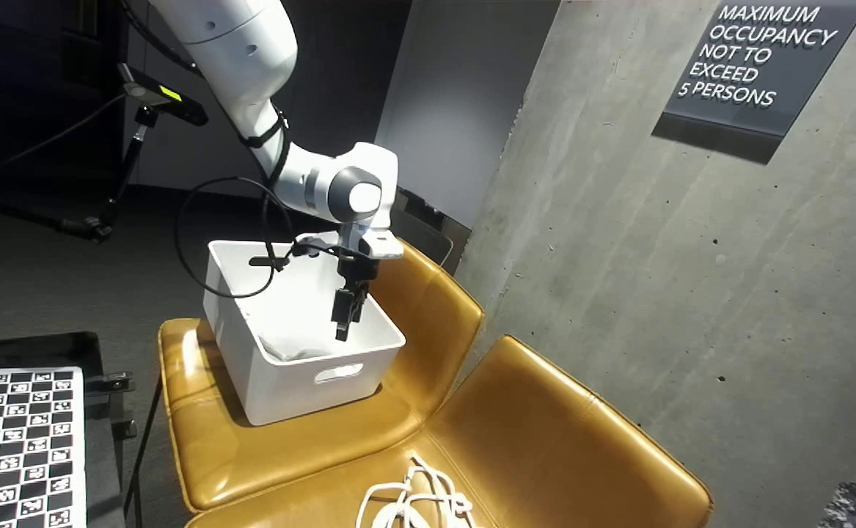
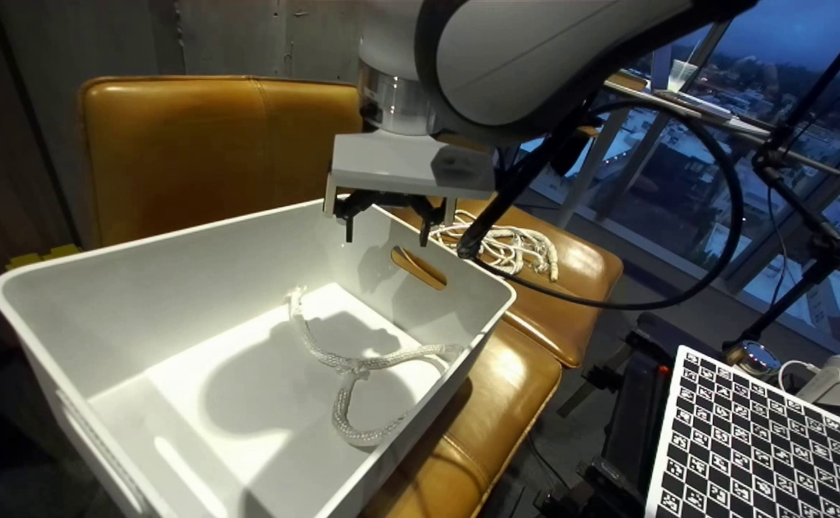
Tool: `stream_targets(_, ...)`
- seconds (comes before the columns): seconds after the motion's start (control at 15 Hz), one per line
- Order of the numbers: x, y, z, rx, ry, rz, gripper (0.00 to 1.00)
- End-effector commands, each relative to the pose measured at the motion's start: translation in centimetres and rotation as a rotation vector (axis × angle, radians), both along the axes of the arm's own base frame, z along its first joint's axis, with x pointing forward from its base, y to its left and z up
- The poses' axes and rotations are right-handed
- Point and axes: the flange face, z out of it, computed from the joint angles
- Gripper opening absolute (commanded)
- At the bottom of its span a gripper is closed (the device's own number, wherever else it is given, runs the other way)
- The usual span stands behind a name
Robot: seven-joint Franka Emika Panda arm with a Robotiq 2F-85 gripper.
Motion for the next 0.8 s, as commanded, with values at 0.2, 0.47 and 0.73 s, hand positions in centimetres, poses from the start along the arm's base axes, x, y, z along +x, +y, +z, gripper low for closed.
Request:
stream_targets(0.2,-1.3,-2.3,-1.2,-0.006,0.099,0.056,1.0)
stream_targets(0.47,-2.1,-1.3,3.2,0.011,0.129,0.127,1.0)
stream_targets(0.73,-2.7,-2.3,5.7,-0.022,0.16,0.175,1.0)
